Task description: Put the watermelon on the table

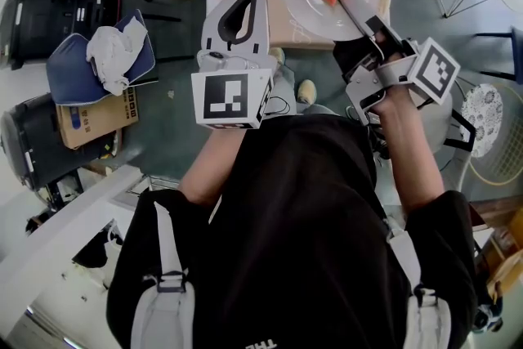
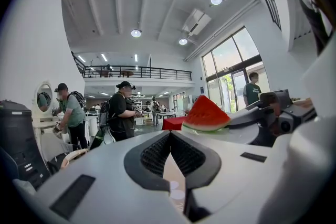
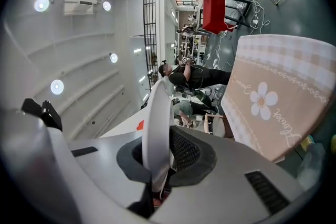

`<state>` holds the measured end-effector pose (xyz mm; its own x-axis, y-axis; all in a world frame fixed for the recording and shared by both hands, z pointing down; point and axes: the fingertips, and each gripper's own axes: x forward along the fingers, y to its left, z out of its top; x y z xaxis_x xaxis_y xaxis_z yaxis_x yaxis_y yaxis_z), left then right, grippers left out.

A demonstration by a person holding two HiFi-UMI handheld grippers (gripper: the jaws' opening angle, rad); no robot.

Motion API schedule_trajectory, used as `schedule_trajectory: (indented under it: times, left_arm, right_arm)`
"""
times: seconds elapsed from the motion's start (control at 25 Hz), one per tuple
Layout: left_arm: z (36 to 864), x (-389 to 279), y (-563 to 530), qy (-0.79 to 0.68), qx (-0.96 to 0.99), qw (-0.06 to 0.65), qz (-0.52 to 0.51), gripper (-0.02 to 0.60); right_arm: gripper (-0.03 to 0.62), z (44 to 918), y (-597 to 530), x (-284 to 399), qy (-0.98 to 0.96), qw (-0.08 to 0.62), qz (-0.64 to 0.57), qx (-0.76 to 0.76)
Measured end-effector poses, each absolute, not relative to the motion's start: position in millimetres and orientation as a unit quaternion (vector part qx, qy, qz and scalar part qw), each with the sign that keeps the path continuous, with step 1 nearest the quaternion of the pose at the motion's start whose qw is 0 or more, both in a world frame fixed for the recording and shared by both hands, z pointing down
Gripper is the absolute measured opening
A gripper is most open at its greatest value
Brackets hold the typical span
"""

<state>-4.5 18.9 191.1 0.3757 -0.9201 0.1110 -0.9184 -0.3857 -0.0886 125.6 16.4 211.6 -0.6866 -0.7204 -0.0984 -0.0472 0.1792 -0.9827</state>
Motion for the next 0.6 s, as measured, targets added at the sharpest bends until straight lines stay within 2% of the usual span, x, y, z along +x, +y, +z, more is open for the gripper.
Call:
schedule_trajectory:
  times: [0.6]
  left_arm:
    - [192.6, -29.2, -18.9, 0.547, -0.834, -0.003, -0.074, 0.008]
  right_arm:
    - [0.026, 214.1, -15.5, 99.3, 0.704, 0.288, -0.588, -0.274]
